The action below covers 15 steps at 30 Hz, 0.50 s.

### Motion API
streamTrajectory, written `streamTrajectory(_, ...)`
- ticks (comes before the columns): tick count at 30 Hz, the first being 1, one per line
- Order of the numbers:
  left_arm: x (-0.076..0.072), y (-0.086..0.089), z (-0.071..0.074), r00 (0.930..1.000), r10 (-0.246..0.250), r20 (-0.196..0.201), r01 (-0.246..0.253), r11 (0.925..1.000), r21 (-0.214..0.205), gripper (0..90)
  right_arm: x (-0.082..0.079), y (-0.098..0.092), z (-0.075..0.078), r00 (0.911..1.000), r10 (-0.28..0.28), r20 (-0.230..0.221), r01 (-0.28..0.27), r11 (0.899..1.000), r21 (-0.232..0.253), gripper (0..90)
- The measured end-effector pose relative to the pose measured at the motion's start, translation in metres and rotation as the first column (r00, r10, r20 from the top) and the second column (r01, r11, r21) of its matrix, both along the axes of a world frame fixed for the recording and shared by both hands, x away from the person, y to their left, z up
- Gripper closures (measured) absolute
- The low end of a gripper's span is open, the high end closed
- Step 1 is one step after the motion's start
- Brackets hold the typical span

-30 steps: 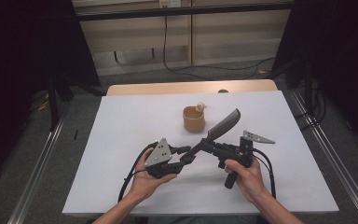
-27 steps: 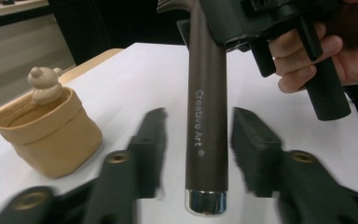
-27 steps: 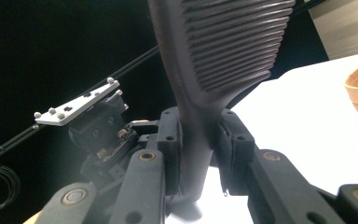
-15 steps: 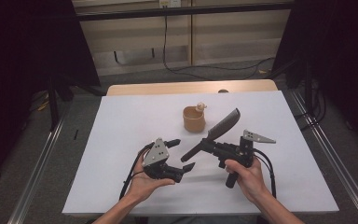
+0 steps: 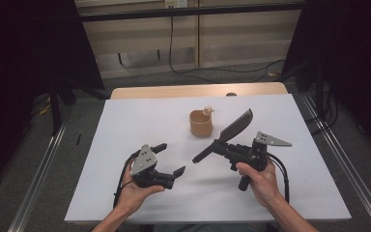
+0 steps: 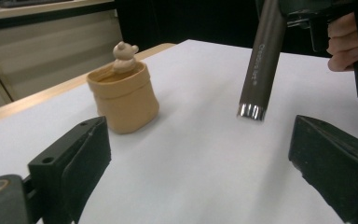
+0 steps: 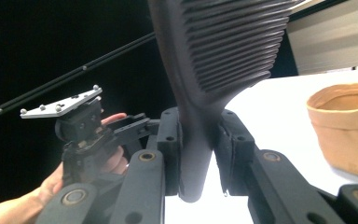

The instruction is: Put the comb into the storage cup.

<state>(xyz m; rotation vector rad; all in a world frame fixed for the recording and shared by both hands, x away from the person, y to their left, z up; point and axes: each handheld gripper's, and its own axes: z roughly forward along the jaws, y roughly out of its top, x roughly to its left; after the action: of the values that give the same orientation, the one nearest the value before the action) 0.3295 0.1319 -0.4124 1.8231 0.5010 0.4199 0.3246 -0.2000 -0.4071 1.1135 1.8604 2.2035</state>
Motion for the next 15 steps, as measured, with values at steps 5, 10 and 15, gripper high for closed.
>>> streamTrajectory(5,-0.002,0.014,-0.004,0.9997,0.019,-0.015,-0.019,0.9998,0.000,4.2,0.002,-0.004,0.004,0.9997,-0.018,0.017,0.019,0.999,-0.035,72.9)
streamTrajectory(10,-0.003,0.029,-0.007,0.9979,0.060,-0.023,-0.060,0.9981,0.016,6.2,0.003,-0.009,0.009,0.9978,-0.047,0.047,0.051,0.994,-0.096,72.9)
streamTrajectory(15,-0.005,0.044,-0.013,0.9943,0.106,-0.004,-0.106,0.9939,0.032,5.4,0.005,-0.012,0.012,0.9957,-0.069,0.061,0.078,0.983,-0.165,72.9)
